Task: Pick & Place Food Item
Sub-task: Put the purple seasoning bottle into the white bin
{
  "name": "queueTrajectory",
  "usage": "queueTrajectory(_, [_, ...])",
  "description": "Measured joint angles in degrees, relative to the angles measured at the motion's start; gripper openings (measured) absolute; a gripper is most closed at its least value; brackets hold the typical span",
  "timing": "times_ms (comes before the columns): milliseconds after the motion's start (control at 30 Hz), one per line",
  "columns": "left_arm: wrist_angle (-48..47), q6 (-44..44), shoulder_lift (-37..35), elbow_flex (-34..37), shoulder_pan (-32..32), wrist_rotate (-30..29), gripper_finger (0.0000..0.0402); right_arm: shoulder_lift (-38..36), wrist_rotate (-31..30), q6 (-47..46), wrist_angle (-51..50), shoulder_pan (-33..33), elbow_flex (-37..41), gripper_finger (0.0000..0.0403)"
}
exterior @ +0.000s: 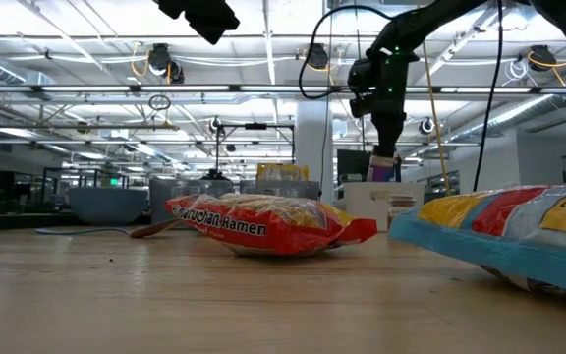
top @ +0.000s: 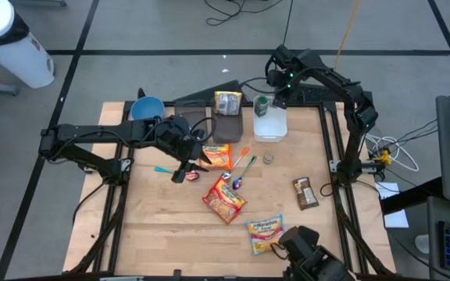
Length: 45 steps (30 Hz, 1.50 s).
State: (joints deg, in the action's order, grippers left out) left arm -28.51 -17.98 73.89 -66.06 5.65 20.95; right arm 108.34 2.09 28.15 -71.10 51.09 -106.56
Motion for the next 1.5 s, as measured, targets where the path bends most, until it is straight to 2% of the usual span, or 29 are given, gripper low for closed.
queueTrajectory(267, [0.04, -1.05, 0.00, 0.00, 0.00, 0.00, 0.0131, 4.34, -0.63, 0.72, -0.78, -0.01, 0.00, 0.0200])
queueTrajectory(433, [0.02, -1.12, 0.00, 0.00, 0.00, 0.02, 0.0131, 5.95, -3.40, 1.58, -0.07, 0.19, 0.00, 0.0200])
queueTrajectory(1067, [0.08, -1.86, 0.00, 0.03, 0.00, 0.13, 0.0131, 6.92, -1.84, 2.58, 2.17, 0.17, 0.02, 0.0200])
queueTrajectory(1500, [6.32, -0.28, 0.04, 7.68, 2.20, 1.32, 0.0131, 9.09, -3.71, 2.94, 2.10, 0.02, -0.11, 0.0204])
